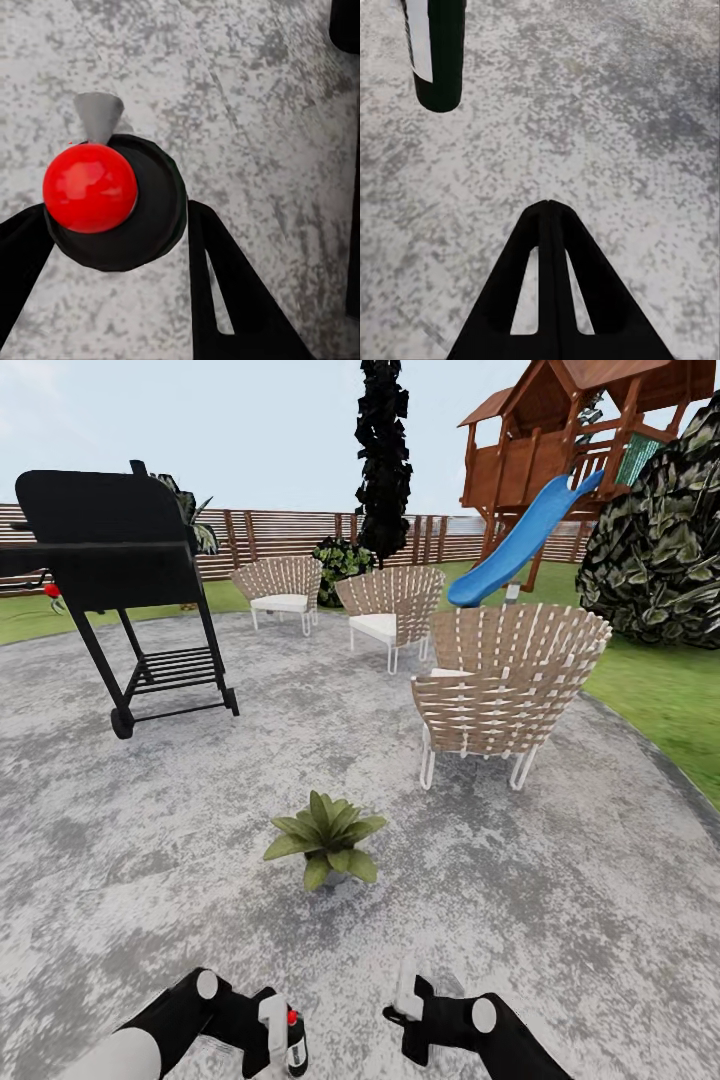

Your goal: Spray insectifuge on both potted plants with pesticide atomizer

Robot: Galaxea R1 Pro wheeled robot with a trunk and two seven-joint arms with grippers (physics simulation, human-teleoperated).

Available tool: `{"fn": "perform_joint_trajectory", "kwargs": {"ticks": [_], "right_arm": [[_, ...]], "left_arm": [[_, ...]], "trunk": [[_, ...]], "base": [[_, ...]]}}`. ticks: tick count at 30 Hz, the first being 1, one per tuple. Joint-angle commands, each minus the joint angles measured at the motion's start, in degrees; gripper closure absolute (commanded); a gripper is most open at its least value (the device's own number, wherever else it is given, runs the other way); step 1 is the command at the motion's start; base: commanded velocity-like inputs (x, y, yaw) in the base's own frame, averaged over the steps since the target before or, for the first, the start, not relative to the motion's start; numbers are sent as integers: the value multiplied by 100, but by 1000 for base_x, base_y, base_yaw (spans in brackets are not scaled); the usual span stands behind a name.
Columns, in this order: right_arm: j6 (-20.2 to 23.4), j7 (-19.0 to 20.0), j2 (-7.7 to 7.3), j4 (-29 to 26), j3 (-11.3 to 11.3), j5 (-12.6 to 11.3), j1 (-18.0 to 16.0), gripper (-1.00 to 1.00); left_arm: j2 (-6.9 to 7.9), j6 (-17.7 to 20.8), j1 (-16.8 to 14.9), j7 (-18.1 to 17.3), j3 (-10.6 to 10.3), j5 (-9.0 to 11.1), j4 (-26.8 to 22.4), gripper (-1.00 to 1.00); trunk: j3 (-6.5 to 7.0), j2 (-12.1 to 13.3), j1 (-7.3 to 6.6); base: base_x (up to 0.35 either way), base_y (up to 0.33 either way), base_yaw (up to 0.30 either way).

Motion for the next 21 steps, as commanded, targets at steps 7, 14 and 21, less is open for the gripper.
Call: {"fn": "perform_joint_trajectory", "kwargs": {"ticks": [7, 14, 21], "right_arm": [[-25, 24, 231, -9, 28, 48, -87, 100], [-25, 24, 301, -22, 390, 48, -109, 100], [-25, 24, 315, -26, 410, 48, -147, 100]], "left_arm": [[-379, -23, -1, 3, -118, -18, -105, 100], [-498, 85, -1, 40, -510, -16, -256, 100], [-487, 100, -1, 188, -550, -18, -276, 100]], "trunk": [[-5, -2, -1], [-5, -2, -1], [-5, -2, -1]], "base": [[0, 0, 0], [0, 0, 0], [0, 0, 0]]}}
